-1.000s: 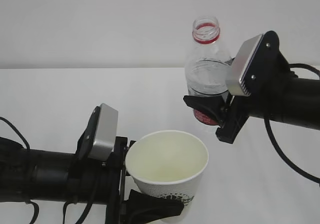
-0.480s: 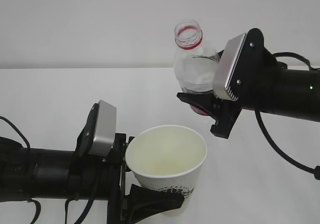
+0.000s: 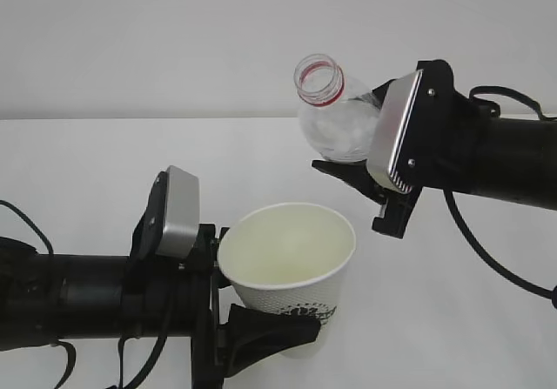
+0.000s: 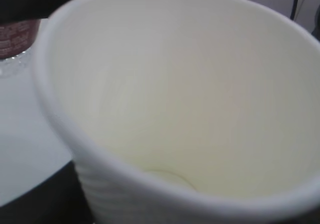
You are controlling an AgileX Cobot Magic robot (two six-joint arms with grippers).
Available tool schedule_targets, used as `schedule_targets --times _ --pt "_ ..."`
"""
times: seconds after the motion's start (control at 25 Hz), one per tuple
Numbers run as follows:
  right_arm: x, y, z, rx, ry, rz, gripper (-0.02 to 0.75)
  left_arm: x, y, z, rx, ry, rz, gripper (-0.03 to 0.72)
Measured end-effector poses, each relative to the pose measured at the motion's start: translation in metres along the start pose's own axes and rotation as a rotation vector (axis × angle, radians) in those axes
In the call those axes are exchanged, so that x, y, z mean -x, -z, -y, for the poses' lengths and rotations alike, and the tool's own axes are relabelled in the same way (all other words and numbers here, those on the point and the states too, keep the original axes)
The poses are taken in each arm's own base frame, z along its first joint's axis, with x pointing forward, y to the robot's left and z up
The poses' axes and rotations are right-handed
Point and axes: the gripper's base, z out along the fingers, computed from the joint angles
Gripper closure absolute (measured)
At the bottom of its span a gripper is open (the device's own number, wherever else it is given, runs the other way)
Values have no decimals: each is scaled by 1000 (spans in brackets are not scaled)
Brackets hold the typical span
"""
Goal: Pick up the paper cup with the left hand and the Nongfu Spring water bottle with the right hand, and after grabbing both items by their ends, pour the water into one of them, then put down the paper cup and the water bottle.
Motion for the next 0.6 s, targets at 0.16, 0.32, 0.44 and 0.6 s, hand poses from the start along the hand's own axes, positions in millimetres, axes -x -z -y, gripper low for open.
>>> schedule_targets --times 0.16,0.32,0.44,0.6 --pt "-1 0 3 -37 13 -13 262 1 0 -1 15 7 7 160" --pt "-2 0 5 -59 44 -22 262 0 0 -2 22 9 -2 160" --pt "-2 0 6 -63 50 -23 262 -3 0 -3 37 9 -36 160" --pt "-2 0 6 -63 93 -27 262 -5 0 -4 46 -1 -55 160"
